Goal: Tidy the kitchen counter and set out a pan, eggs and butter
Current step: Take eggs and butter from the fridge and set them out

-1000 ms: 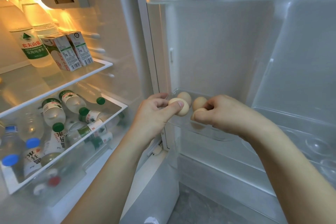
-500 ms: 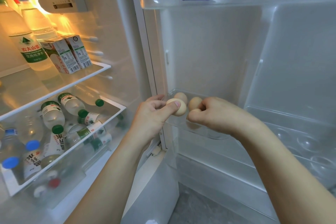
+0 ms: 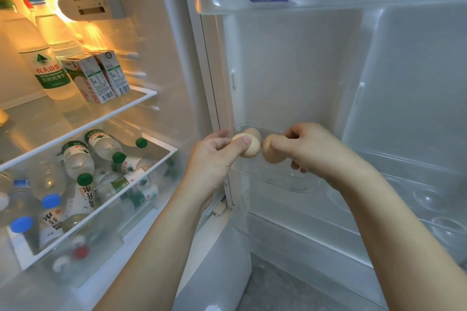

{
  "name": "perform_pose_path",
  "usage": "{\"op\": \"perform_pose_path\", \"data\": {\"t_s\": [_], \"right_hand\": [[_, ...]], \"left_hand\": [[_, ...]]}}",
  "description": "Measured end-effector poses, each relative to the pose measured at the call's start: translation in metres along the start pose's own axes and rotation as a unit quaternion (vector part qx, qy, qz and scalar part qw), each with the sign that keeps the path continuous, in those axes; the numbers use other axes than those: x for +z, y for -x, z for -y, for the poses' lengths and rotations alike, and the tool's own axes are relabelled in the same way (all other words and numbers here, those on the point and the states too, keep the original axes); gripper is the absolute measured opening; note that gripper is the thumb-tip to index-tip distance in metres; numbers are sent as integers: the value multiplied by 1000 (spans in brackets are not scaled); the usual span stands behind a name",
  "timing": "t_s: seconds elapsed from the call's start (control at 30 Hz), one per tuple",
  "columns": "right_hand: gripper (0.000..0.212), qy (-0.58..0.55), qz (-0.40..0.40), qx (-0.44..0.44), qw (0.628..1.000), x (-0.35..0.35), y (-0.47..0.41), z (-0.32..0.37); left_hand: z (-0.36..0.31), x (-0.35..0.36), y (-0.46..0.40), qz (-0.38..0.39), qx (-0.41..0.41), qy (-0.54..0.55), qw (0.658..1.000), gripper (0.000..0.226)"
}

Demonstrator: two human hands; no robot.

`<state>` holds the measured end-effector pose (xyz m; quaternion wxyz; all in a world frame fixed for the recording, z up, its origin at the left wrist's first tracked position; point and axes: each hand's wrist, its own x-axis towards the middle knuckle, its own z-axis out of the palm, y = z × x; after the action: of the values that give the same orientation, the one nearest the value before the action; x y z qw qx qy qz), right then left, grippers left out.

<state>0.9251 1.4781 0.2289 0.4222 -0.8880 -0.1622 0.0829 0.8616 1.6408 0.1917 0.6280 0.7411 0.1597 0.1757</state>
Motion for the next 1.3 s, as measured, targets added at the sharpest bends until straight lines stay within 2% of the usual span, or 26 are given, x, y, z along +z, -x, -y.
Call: {"op": "perform_pose_path", "data": {"t_s": [0.13, 0.23, 0.37, 0.43, 0.5, 0.6, 0.7, 0.83, 1.13, 1.3], "right_hand": [[32, -145, -19, 8, 989, -6, -2, -3], [21, -274, -10, 18, 962, -8, 1, 4], [20, -440, -9, 44, 897, -11, 2, 16], [22, -514, 6, 61, 856, -9, 2, 22], [24, -582, 32, 74, 809, -3, 3, 31], [32, -655, 98, 74, 745, 12, 9, 46], [36, -688, 149, 76, 706, 31, 15, 60], [38, -686, 178, 101, 698, 64, 21, 75], [36, -615, 240, 152, 736, 137, 42, 96], [35, -571, 316, 147, 743, 163, 63, 96]], "left_hand": [[-9, -1, 2, -50, 20, 10, 999, 23], [-16, -5, 2, -75, 22, 58, 995, 26], [-27, -18, 5, -84, -19, 144, 986, 25], [-29, -26, 7, -79, -34, 200, 976, 18], [-32, -36, 12, -73, -50, 266, 960, 10], [-32, -52, 21, -71, -59, 324, 942, 11], [-29, -73, 31, -93, -67, 359, 926, 11], [-19, -102, 50, -134, -71, 373, 915, 10], [12, -148, 114, -230, -67, 329, 913, 19], [21, -148, 157, -319, -79, 308, 893, 15]]}}
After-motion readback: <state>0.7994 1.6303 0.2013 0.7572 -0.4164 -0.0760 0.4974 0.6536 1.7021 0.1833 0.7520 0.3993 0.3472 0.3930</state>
